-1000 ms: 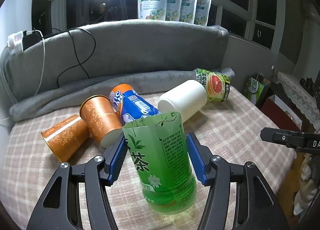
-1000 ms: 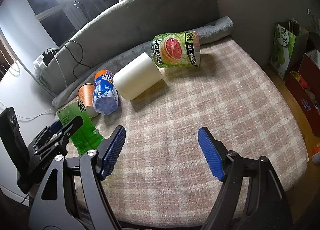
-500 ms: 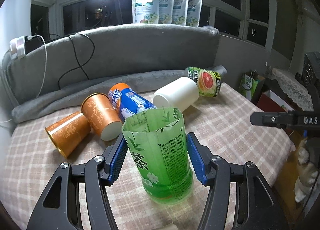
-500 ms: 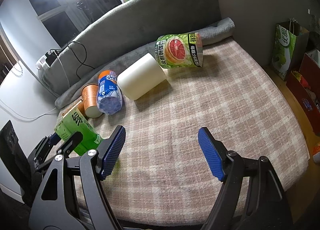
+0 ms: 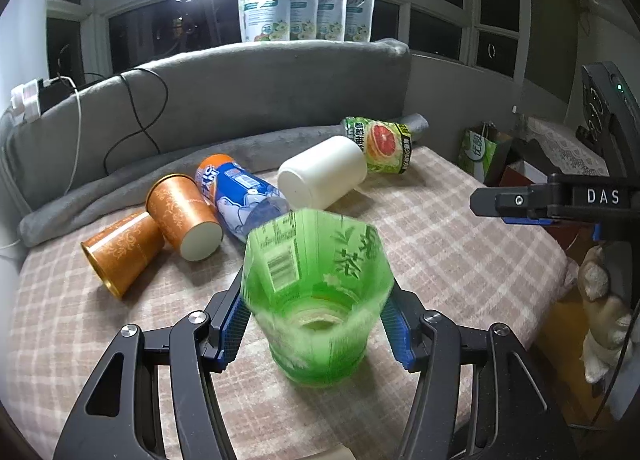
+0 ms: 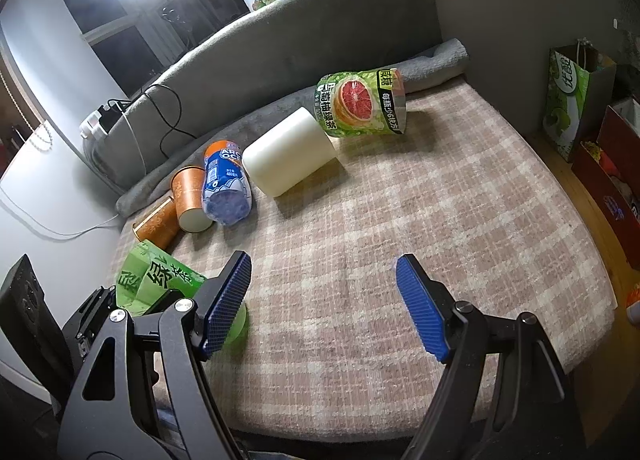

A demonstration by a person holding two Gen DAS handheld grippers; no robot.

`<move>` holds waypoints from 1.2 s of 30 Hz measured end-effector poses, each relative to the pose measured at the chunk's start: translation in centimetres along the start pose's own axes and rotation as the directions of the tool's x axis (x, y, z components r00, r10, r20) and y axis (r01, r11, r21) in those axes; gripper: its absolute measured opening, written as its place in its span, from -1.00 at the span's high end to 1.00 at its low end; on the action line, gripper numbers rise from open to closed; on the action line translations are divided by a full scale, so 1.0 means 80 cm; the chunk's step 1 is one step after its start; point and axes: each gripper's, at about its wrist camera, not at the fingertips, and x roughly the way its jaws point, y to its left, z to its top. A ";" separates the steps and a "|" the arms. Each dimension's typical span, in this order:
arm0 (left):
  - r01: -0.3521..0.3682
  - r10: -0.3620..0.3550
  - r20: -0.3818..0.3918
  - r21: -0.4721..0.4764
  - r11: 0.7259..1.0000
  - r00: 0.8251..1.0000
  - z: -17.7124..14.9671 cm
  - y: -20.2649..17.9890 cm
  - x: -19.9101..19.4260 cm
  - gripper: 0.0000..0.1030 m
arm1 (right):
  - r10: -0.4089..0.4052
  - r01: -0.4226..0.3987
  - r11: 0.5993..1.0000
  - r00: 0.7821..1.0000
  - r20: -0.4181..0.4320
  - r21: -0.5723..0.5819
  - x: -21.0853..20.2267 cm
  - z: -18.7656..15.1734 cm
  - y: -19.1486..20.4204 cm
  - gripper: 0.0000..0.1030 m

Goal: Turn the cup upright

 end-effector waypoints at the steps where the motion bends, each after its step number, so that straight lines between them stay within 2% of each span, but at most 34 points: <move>1: 0.001 -0.001 -0.001 0.001 1.000 1.000 -0.001 -0.001 -0.001 -0.13 | 0.001 -0.001 1.000 1.000 0.001 -0.001 -0.001 -0.001 0.000 -0.51; 5: 0.007 -0.007 -0.002 -0.004 1.000 1.000 -0.003 -0.002 -0.005 -0.17 | 0.006 -0.006 1.000 1.000 0.005 -0.003 -0.006 -0.005 0.001 -0.51; 7: 0.008 -0.008 -0.001 -0.010 1.000 1.000 -0.004 -0.002 -0.009 -0.30 | 0.007 -0.007 1.000 1.000 0.010 -0.007 -0.009 -0.006 0.001 -0.51; 12: 0.010 -0.010 -0.006 -0.024 1.000 1.000 -0.005 0.002 -0.016 -0.44 | 0.006 -0.005 0.999 1.000 0.030 -0.037 -0.018 -0.009 0.007 -0.51; 15: 0.008 -0.008 -0.002 -0.034 0.999 1.000 -0.006 0.005 -0.022 -0.44 | 0.005 -0.002 0.998 0.999 0.048 -0.069 -0.022 -0.010 0.014 -0.51; 18: 0.011 -0.011 -0.001 -0.045 0.999 1.000 -0.007 0.009 -0.027 -0.45 | -0.009 0.015 0.995 0.998 0.069 -0.097 -0.026 -0.011 0.019 -0.64; 21: 0.016 -0.015 0.005 -0.056 0.998 1.000 -0.009 0.014 -0.035 -0.56 | -0.028 0.042 0.991 0.994 0.104 -0.129 -0.032 -0.011 0.025 -0.67; 24: 0.015 -0.015 0.008 -0.067 0.998 1.000 -0.013 0.020 -0.045 -0.56 | -0.047 0.068 0.985 0.990 0.135 -0.157 -0.036 -0.012 0.030 -0.71; 26: 0.021 -0.020 0.008 -0.078 0.997 1.000 -0.014 0.024 -0.051 -0.56 | -0.054 0.080 0.983 0.987 0.152 -0.168 -0.038 -0.012 0.033 -0.81; 29: 0.025 -0.024 0.012 -0.095 0.995 1.000 -0.017 0.031 -0.062 -0.57 | -0.074 0.111 0.975 0.979 0.192 -0.191 -0.043 -0.013 0.039 -0.83; 33: -0.010 0.015 0.046 -0.111 0.994 0.999 -0.017 0.045 -0.082 -0.57 | -0.113 0.175 0.957 0.959 0.259 -0.229 -0.049 -0.013 0.051 -0.84; 36: -0.081 0.099 0.126 -0.143 0.986 0.987 -0.009 0.062 -0.103 -0.57 | -0.129 0.209 0.947 0.943 0.307 -0.245 -0.054 -0.011 0.060 -0.84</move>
